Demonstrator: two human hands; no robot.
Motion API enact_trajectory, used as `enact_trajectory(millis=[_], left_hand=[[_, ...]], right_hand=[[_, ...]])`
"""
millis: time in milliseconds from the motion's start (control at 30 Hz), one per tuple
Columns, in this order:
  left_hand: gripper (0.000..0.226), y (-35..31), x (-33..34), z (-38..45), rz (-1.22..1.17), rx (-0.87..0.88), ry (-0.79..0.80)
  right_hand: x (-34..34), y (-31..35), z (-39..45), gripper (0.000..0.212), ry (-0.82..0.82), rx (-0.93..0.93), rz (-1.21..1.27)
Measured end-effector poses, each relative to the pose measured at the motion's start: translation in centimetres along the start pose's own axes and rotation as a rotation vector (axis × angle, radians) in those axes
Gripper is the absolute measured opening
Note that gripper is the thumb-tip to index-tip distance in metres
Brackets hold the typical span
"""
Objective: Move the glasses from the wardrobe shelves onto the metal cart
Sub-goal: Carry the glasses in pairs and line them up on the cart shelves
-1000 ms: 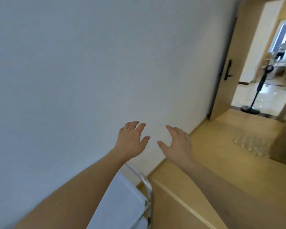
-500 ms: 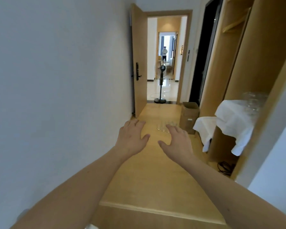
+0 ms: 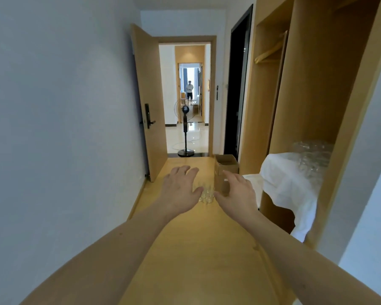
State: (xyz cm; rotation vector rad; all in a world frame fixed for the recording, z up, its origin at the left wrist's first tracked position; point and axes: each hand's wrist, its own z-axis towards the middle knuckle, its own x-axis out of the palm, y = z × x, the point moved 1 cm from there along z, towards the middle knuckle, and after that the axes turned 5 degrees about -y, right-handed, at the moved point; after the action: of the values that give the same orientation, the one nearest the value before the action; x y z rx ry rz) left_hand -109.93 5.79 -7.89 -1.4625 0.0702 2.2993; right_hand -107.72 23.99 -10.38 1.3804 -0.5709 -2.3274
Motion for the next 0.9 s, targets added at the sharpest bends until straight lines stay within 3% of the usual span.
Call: enact_trajectory(millis=[400,900], left_hand=[[0.063,-2.9,9.2,14.8,-0.01,0.076,0.097],[0.056,-5.7,19.8,34.7,-0.148,0.377,0.121]], right_hand=[[2.3,-9.2,12.3,0.064,0.004,0.106,-0.06],[4.9,-17.9,27.0,0.068,-0.103,0.389,-0.284]])
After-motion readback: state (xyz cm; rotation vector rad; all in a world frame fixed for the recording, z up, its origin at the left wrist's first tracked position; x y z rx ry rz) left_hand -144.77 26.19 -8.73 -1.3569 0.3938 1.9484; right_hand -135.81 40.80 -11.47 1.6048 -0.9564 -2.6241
